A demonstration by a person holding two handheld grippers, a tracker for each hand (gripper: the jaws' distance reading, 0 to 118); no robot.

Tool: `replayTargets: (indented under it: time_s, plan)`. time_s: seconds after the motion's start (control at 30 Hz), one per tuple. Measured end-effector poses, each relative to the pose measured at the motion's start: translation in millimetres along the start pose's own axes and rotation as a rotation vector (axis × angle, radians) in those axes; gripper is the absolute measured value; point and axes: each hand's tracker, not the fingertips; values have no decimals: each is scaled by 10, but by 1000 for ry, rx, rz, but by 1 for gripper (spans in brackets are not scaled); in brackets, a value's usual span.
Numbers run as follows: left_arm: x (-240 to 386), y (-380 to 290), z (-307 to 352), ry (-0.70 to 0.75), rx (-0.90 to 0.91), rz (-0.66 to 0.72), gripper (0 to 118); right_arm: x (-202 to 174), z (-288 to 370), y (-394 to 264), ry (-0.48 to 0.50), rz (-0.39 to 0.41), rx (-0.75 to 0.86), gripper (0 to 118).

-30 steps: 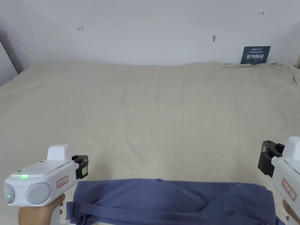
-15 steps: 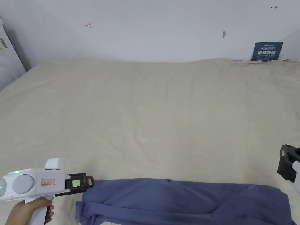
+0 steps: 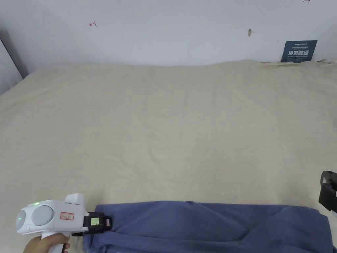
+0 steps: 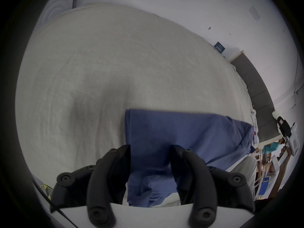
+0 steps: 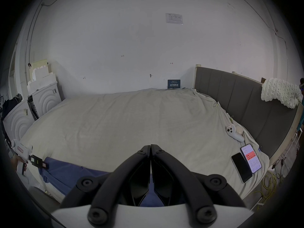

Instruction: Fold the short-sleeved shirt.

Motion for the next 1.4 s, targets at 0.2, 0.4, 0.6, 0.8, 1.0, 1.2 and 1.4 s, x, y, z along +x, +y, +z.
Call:
replayTargets:
  time_s: [0.2,0.4,0.6,0.8,1.0,1.2,1.4]
  plan:
    - [3,-3,-14,-26,18,9,15,-4,-20,4,2,-2,-5,1]
    - [114,-18,39,-4,42,-32,5,20,-28,3,6,-14,-6,1]
    - [172,134,406,1,81,-42,4,24,-23,49,11,-10,2,1]
    - [88,223,696,44,95,-48,4,40,-2,78,12,-14,12,1]
    - [-112,243,939,144,99,-19,4,85,2,81,17,-19,16,1]
    - [326,268,1032,181,89,-5,4,123,27,69,21,-21,18,1]
    - [1090,317,965,58,31,-100,4,167,89,56,27,-30,27,1]
